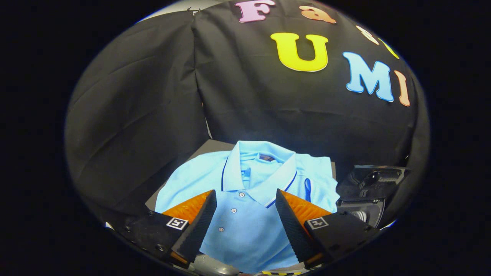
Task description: Put the clothes into the washing machine and then close the washing machine lid.
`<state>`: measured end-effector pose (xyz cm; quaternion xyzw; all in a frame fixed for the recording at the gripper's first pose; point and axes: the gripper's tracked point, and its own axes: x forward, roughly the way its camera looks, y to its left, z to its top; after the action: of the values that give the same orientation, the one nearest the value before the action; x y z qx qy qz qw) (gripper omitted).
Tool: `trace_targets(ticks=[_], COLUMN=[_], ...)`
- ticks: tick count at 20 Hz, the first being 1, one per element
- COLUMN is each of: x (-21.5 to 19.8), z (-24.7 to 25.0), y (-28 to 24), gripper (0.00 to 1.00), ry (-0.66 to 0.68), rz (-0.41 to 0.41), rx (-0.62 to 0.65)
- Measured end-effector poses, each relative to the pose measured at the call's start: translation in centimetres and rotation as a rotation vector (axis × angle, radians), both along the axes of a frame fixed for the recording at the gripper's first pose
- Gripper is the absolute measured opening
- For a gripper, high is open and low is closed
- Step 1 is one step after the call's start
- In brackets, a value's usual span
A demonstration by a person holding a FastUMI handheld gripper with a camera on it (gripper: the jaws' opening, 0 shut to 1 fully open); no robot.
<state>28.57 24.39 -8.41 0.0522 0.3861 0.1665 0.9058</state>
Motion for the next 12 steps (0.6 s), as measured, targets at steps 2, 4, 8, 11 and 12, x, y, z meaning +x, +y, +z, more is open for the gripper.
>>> trace_targets(ticks=[2,4,8,11,12], x=[0.0,0.2,0.3,0.3,0.4], z=[-1.8,-2.9,-4.5,-5.1,-5.2], y=[0.8,1.8,2.4,2.4,2.5], gripper=[0.96,0.97,0.97,0.97,0.97], ry=[0.031,0.033,0.019,0.021,0.018], rz=[0.001,0.009,0.024,0.026,0.03], rx=[-0.03,-0.044,-0.112,-0.126,-0.125])
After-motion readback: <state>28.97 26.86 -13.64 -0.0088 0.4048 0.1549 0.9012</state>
